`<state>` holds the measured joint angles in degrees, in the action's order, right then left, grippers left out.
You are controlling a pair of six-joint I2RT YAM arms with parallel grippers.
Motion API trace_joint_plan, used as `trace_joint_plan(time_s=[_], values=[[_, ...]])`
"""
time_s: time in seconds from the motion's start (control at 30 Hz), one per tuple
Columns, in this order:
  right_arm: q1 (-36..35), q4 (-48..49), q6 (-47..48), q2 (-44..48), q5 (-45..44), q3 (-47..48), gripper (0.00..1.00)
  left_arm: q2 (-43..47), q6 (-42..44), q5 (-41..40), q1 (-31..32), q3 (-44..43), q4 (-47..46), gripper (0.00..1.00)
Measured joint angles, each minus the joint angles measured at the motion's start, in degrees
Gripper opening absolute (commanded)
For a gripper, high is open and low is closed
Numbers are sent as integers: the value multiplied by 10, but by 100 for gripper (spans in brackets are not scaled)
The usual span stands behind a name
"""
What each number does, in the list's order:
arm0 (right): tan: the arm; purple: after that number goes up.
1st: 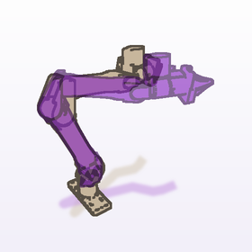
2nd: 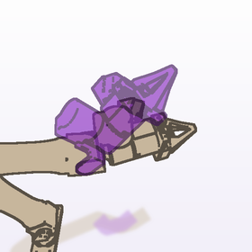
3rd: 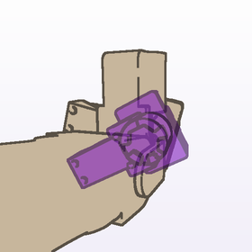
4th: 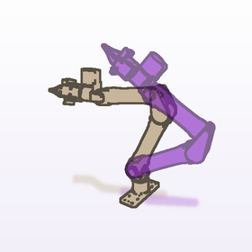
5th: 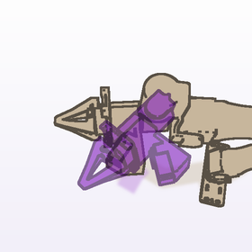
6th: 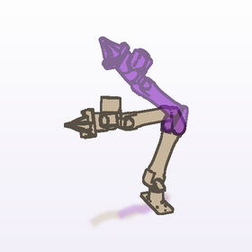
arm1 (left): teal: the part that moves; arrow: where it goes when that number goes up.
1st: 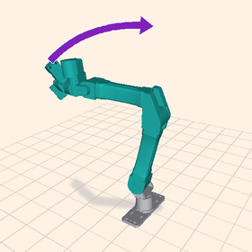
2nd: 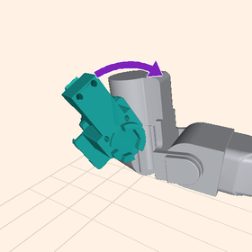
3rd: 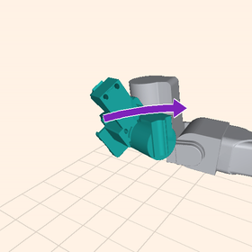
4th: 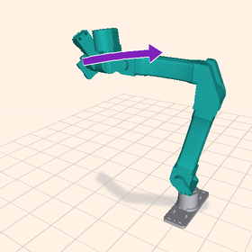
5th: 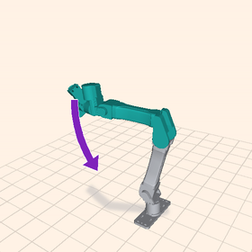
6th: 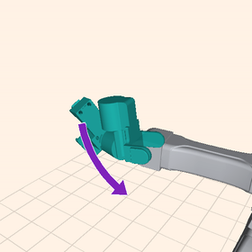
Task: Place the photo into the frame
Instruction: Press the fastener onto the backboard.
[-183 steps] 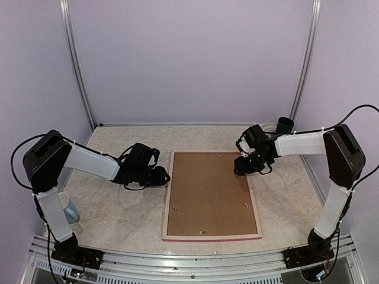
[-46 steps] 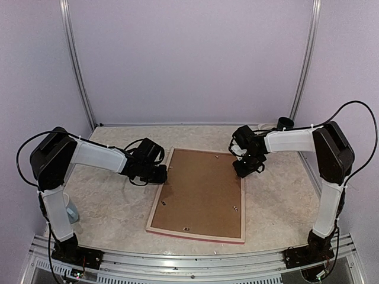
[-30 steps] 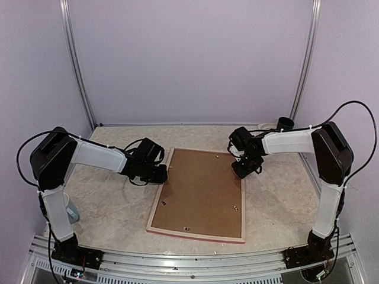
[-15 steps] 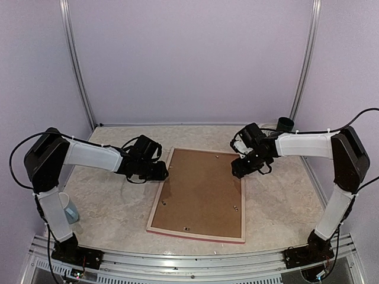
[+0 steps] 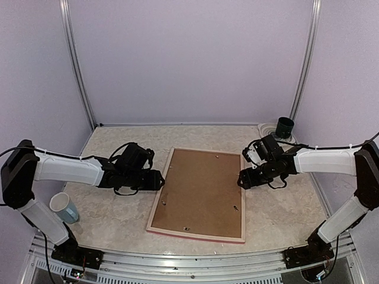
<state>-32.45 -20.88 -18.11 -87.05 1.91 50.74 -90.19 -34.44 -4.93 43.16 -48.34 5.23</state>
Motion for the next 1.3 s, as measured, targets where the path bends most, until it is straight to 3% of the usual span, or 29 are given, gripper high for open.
trace_joint_plan(time_s=[0.2,0.4,0.83,1.1,1.3], values=[[0,39,-42,16,31,-62,68,14,-38,-13,50,58,1,56],[0,67,-60,16,51,-82,60,18,-65,-22,62,96,1,57],[0,102,-68,-16,64,-84,47,13,-81,-14,67,98,-33,57],[0,105,-67,-21,64,-84,44,-13,-88,-6,81,88,-40,56],[0,106,-66,-24,63,-84,44,-17,-91,-11,82,85,-43,50]])
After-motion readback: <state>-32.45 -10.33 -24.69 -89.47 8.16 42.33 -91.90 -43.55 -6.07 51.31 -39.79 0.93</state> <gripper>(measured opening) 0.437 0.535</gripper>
